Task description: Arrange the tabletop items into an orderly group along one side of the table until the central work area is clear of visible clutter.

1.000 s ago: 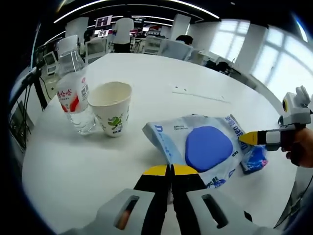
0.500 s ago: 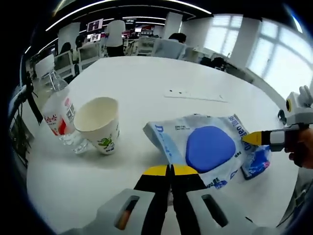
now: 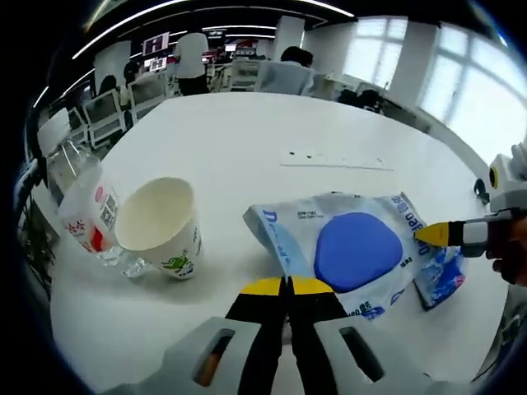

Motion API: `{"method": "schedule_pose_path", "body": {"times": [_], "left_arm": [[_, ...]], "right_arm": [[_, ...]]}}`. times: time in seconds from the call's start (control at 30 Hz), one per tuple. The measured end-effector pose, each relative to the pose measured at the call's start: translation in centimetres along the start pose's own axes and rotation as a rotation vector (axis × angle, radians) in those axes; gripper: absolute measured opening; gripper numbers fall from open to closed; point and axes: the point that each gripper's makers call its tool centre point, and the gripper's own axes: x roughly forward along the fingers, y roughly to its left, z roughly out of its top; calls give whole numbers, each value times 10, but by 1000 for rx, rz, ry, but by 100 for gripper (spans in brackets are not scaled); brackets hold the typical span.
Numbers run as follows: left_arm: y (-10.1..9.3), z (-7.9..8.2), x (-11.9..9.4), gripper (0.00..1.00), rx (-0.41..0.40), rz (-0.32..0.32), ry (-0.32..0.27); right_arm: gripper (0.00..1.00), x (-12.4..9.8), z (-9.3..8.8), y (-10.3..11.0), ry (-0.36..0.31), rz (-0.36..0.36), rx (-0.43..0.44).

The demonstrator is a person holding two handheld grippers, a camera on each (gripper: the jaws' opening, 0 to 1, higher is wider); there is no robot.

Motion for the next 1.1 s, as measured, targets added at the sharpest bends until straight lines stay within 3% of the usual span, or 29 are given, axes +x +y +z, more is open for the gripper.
{"method": "schedule_pose_path", "body": {"times": [0.53,1.1], "left_arm": [[11,11,17,0,54,35,30],[14,9,29,1,105,69,60]], "right_arm": [[0,17,4,1,8,4,30],[0,32,1,-6,21,-14,56]]}}
